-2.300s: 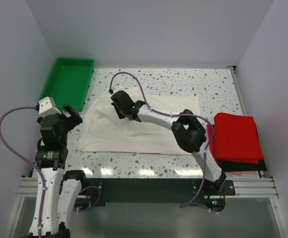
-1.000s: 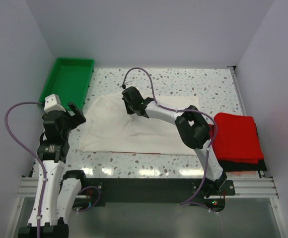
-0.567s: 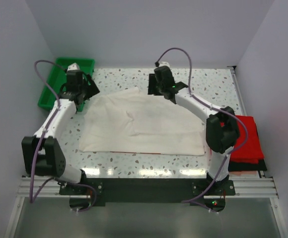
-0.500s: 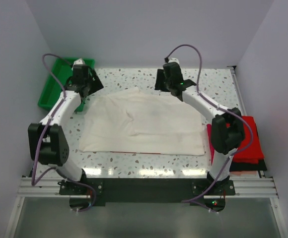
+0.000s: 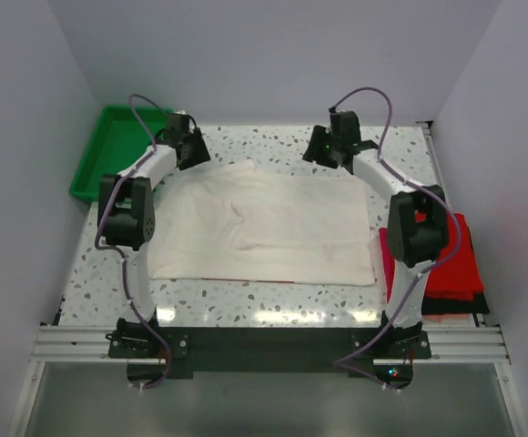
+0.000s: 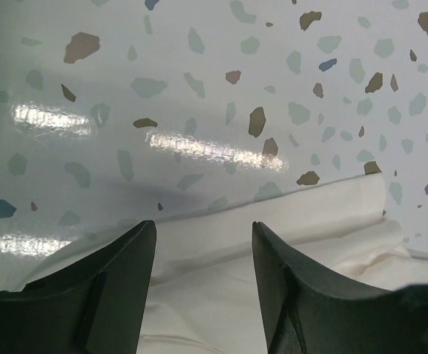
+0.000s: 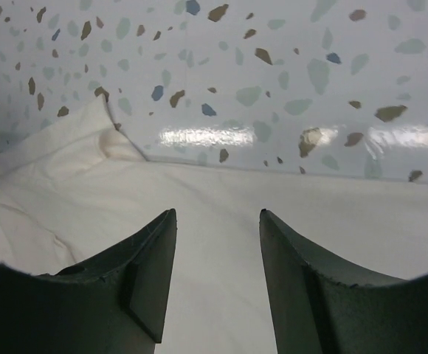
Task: Fold and stack the t-shirts
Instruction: Fold the tshirt
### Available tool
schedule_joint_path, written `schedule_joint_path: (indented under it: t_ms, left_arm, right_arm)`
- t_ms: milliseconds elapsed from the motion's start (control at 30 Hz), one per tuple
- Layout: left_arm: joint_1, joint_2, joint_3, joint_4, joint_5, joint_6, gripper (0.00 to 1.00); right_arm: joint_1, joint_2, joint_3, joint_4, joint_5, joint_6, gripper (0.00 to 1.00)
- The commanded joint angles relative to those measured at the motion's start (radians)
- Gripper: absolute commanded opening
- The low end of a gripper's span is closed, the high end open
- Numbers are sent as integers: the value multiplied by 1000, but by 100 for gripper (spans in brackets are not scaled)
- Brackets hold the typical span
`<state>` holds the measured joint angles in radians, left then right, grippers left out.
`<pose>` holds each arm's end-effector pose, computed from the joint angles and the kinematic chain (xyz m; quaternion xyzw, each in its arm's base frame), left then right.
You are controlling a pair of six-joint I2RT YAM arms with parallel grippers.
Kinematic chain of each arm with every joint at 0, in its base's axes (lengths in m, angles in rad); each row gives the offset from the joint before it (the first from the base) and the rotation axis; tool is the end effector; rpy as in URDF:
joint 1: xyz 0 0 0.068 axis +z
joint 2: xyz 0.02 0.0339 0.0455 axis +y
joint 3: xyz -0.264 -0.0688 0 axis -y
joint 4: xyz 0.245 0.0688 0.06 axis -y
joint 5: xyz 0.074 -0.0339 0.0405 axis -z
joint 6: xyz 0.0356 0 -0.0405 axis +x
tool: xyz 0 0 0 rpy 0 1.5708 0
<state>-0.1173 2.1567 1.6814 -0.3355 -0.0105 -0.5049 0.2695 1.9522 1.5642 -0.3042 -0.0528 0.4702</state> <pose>0.4835 -0.0566 0.1953 -0.1808 0.9109 -0.1089 0.3546 0.4353 0.1222 0.2515 0.0795 0.9013 0.1760 0.3878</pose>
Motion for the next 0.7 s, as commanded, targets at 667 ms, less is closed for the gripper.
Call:
schedule_joint_path:
  t_ms: [667]
  left_arm:
    - [74, -236, -90, 6, 188, -23, 64]
  right_arm:
    - [181, 599, 622, 96, -283, 189, 57]
